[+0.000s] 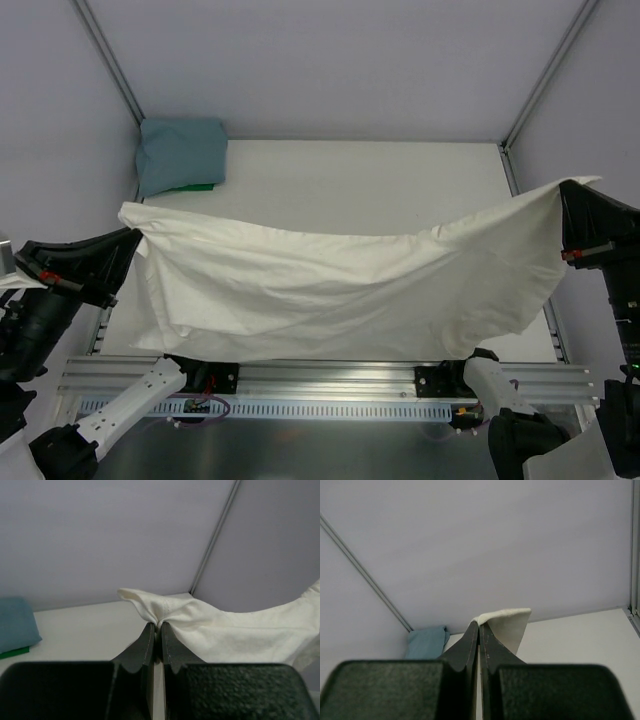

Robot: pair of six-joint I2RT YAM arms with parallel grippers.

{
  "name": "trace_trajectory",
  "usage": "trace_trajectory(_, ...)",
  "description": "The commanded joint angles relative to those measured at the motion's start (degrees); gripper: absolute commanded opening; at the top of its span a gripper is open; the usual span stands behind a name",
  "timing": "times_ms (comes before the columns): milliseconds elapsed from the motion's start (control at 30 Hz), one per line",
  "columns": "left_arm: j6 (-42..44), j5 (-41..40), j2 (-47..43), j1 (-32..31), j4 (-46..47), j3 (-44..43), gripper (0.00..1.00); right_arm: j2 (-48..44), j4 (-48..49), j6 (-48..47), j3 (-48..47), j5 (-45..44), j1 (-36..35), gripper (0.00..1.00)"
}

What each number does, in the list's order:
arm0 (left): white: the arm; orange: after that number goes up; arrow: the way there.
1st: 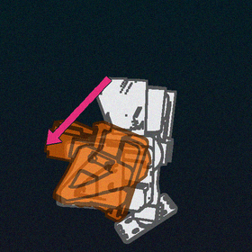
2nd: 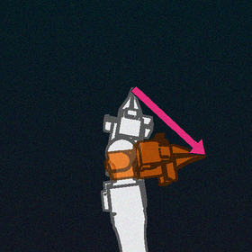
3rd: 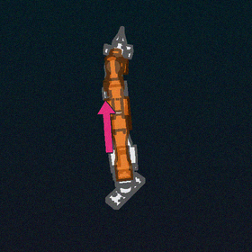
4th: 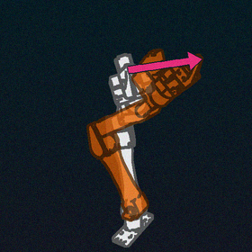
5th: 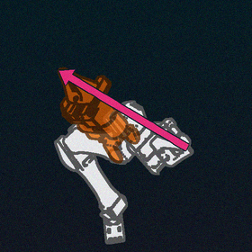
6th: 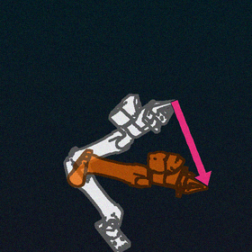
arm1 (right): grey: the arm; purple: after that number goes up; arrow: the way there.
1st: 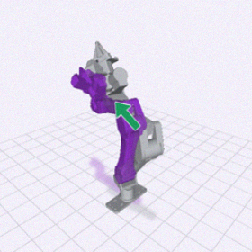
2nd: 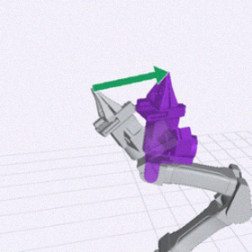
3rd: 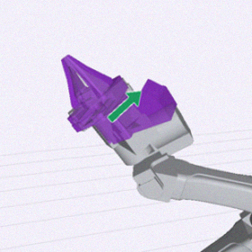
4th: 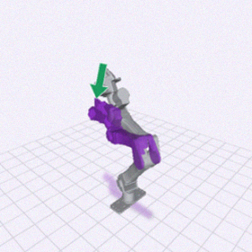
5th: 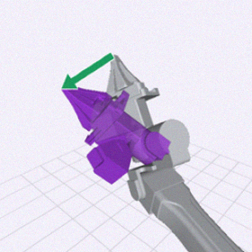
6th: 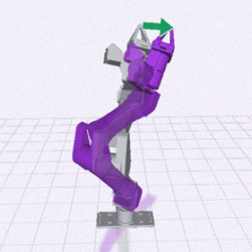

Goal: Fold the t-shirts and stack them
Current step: Flatten out the tshirt

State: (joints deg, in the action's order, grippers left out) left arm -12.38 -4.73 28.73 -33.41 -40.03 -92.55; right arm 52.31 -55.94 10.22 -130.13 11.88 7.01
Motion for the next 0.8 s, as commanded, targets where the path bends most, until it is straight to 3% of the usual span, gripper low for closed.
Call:
trace_trajectory(0, 0.6, -2.5, 1.5, -0.3, -0.6, 3.8, 0.0, 3.6, 2.1, 0.4, 3.4, -2.3, 0.0, 0.0)
trace_trajectory(233, -1.8, -4.6, 4.8, -0.2, -0.3, 15.6, 0.0, 4.4, 7.9, -0.8, 21.5, -3.1, 0.0, 0.0)
trace_trajectory(400, -9.6, 0.3, 5.9, -0.2, 1.4, 29.6, 0.0, 1.2, 11.6, -1.3, 33.7, -4.2, 0.1, 0.0)
trace_trajectory(533, -17.6, 6.1, 4.5, -0.3, 6.9, 44.8, 0.0, -1.3, 12.9, -2.0, 38.6, -5.1, 0.1, 0.0)
trace_trajectory(767, -28.6, 15.0, 7.4, -0.3, 17.2, 61.5, 0.0, -4.0, 13.1, -2.4, 42.7, -5.3, 0.1, 0.0)
